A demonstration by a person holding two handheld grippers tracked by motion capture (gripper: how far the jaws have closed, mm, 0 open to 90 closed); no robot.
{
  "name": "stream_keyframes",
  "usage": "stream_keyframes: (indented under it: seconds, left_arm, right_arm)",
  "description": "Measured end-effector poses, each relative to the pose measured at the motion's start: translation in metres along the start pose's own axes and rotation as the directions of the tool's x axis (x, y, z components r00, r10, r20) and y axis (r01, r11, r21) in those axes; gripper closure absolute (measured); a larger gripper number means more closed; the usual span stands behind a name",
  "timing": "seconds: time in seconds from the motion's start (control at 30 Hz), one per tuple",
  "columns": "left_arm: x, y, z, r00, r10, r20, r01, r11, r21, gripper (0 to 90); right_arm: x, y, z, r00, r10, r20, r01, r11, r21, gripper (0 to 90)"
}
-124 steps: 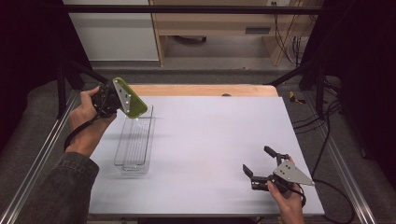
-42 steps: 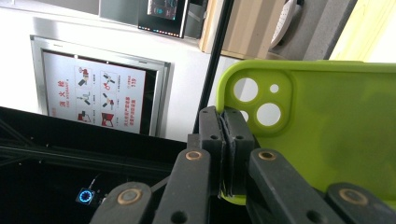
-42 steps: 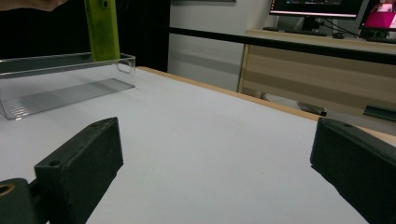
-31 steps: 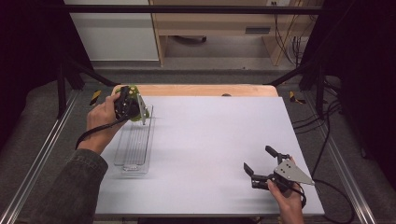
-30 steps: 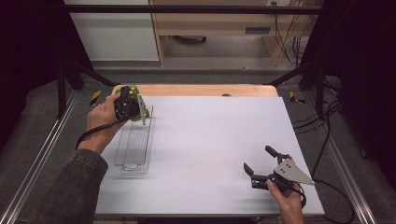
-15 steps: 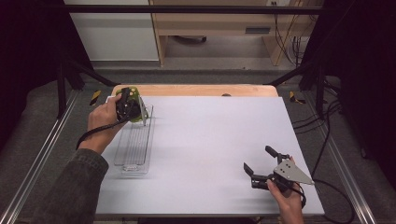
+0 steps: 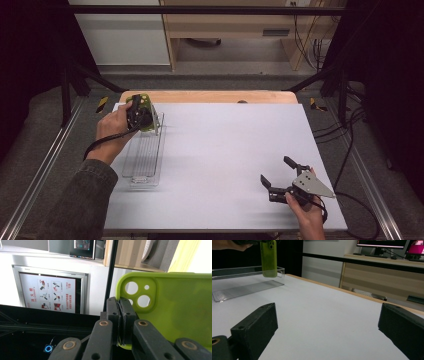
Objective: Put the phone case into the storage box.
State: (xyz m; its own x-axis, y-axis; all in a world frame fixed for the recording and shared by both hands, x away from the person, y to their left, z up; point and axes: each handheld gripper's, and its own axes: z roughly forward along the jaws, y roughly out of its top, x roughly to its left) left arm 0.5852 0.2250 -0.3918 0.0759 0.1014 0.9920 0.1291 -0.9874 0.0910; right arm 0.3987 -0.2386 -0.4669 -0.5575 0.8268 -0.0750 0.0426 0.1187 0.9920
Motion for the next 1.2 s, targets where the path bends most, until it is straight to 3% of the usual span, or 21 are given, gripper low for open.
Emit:
stream_keyframes:
  seconds: [0.3,0.8,1.2]
  left_arm:
    - [-0.005,0.003,0.0,0.9995,0.032,0.0,-0.032,0.9995,0.005,87.7]
    - [-0.008,0.008,-0.003,0.9992,0.039,-0.005,-0.039,0.9991,-0.015,87.6]
    - [-0.012,0.01,-0.001,0.9977,0.068,-0.003,-0.068,0.9976,-0.014,87.6]
  right_arm:
    - [0.001,0.0,0.0,1.0,-0.001,-0.002,0.001,1.0,0.003,2.7]
    - [0.001,0.0,0.0,1.0,-0.002,-0.003,0.002,1.0,0.004,2.7]
    - [0.001,0.0,0.0,1.0,-0.003,0.003,0.003,1.0,0.004,2.7]
